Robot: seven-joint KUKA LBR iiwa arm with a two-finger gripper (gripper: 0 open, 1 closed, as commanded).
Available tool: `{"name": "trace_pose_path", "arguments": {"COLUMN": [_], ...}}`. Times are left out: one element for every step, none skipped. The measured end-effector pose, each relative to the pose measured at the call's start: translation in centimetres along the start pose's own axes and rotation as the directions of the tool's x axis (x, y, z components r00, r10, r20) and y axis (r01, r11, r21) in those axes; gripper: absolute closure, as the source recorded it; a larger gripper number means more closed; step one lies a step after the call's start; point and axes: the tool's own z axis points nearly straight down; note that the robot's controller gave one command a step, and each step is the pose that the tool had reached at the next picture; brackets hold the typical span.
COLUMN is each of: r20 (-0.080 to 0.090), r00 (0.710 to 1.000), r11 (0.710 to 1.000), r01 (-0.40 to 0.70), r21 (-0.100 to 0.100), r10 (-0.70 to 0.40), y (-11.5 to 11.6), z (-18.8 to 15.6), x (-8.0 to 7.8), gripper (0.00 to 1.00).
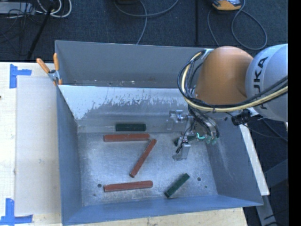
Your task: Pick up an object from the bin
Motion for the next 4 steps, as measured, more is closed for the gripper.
{"name": "trace_pose_path", "arguments": {"r20": [0.007,0.009,0.011,0.018], "r00": [0.974,0.961,0.962,0.955], "r11": [0.974,0.961,0.962,0.955], "r01": [0.226,0.276,0.273,0.295], "r21": [0.001,0.002,0.002,0.004], "r10": [-0.226,-0.276,-0.273,-0.295], "y": [1.3,4.2,4.1,6.4], "z": [13.2,13.0,13.0,-7.9], "x": [-3.5,0.9,0.8,0.5], "gripper": [0.0,0.0,1.0,1.0]}}
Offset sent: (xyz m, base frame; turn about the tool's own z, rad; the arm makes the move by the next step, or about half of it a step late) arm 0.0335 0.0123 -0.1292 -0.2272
